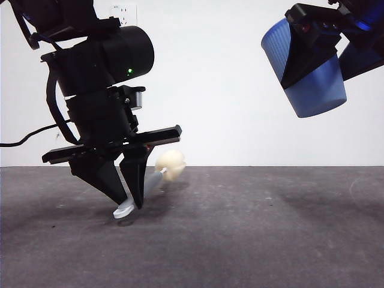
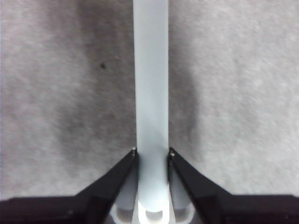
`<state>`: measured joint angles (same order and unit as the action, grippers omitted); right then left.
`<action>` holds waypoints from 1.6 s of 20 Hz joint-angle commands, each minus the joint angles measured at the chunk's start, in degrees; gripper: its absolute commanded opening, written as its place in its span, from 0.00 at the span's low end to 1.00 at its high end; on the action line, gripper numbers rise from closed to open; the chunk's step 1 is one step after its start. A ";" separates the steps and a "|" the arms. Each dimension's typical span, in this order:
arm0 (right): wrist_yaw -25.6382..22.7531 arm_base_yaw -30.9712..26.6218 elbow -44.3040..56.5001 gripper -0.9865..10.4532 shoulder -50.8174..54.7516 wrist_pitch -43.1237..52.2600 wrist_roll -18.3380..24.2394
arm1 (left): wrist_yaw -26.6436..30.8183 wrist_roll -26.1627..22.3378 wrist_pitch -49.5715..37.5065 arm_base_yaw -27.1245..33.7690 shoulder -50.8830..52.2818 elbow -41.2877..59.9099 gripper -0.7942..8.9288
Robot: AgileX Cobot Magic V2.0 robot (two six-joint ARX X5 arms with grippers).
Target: Pick up the cup brush,pick up the cup,insert the brush into the cup,clean the cup,put the cup brush back,put the cup back to the fixed position on the table
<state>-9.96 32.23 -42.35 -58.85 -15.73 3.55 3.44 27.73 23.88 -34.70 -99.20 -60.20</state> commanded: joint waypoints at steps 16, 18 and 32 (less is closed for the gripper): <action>5.66 -0.09 -0.20 0.07 -1.29 7.76 -2.64 | -2.97 0.52 0.94 -0.11 -0.20 0.26 0.44; 6.49 -0.50 -0.17 0.07 -4.28 11.13 -2.67 | -3.23 -0.52 1.60 -0.09 2.67 0.26 0.44; 16.06 -5.55 -0.13 0.07 -39.43 44.78 -2.82 | -5.09 -5.49 14.14 -0.20 43.71 0.26 0.44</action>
<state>6.00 26.61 -42.37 -97.91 27.83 1.26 -1.85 23.03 37.82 -34.74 -55.46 -60.31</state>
